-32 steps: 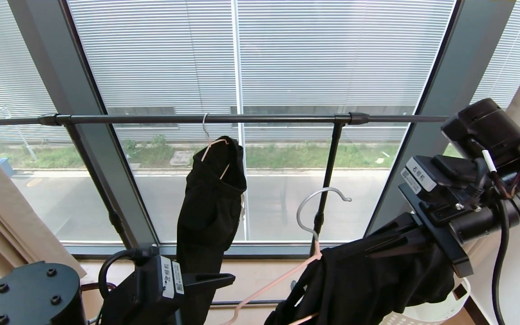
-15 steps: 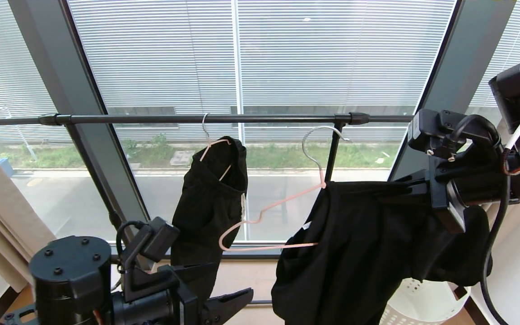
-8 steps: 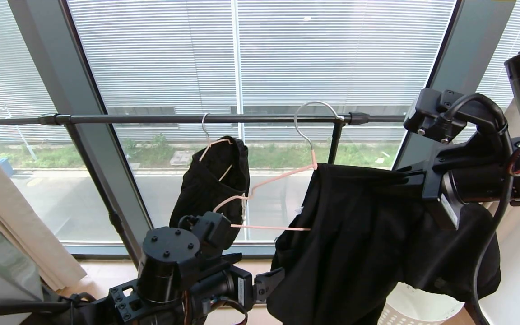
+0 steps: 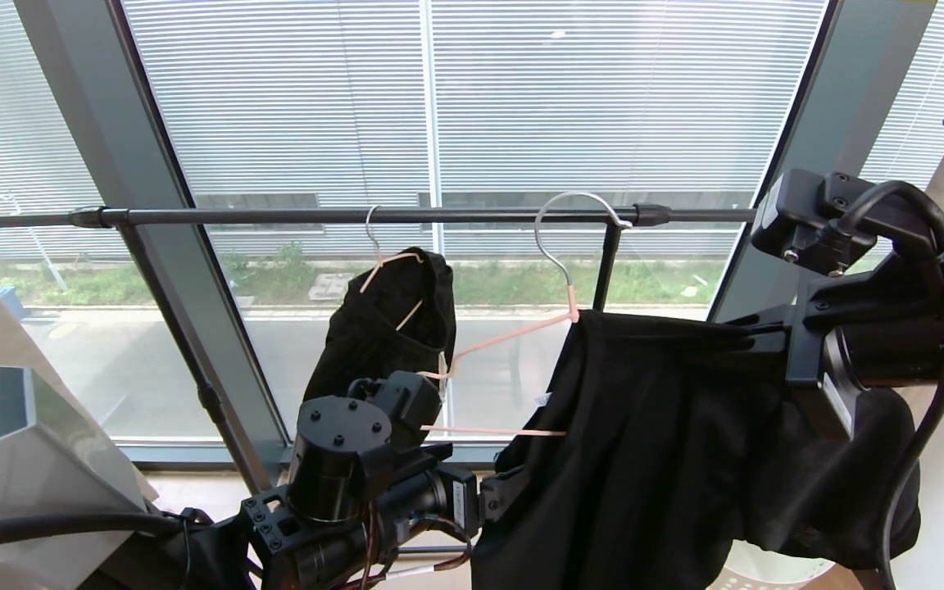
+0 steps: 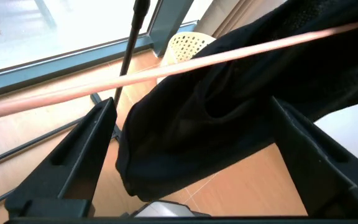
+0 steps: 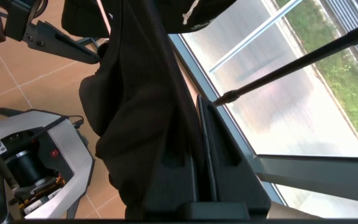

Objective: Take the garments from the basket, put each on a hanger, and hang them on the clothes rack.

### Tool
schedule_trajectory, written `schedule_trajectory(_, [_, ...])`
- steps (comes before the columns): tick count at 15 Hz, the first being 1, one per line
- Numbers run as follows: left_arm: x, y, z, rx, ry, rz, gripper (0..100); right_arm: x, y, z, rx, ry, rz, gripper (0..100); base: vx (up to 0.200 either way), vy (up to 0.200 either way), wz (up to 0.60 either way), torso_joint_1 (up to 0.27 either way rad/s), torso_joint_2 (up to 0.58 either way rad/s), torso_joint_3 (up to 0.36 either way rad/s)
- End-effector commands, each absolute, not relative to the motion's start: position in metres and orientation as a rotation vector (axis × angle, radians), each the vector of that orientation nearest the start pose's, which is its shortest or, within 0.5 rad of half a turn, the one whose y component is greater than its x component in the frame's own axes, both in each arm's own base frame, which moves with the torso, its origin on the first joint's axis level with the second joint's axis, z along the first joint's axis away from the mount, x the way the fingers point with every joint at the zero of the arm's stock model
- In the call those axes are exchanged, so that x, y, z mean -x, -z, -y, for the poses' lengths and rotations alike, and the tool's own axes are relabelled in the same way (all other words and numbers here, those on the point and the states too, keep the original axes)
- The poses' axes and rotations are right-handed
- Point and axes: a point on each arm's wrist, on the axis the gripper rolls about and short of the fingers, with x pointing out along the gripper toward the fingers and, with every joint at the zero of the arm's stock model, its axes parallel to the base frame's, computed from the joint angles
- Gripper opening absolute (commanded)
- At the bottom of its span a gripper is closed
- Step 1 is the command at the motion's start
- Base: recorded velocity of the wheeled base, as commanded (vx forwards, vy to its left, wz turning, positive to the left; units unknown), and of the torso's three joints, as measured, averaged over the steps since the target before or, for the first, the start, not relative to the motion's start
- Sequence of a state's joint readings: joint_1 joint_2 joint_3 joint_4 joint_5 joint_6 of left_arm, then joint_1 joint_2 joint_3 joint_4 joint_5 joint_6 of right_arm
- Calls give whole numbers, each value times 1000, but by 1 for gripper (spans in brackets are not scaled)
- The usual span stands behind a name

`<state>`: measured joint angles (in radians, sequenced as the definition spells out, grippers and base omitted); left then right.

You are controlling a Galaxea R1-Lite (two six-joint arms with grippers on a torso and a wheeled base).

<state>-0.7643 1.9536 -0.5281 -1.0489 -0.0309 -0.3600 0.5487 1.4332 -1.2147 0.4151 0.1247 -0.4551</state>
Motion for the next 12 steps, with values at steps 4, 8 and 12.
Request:
schedule_trajectory(4, [-231,-70,221,192,690,-500,100,-179,-277,-114,548,-788,-449,0,0,0,0,0,0,0])
schedule_trajectory(8, [-236,-73,227,193,682,-478,100,-176,-277,-112,547,-789,-446,0,0,0,0,0,0,0])
schedule_trajectory(12, [-236,-66,230,178,683,-495,100,-171,-278,-116,548,-816,-436,0,0,0,0,0,0,0])
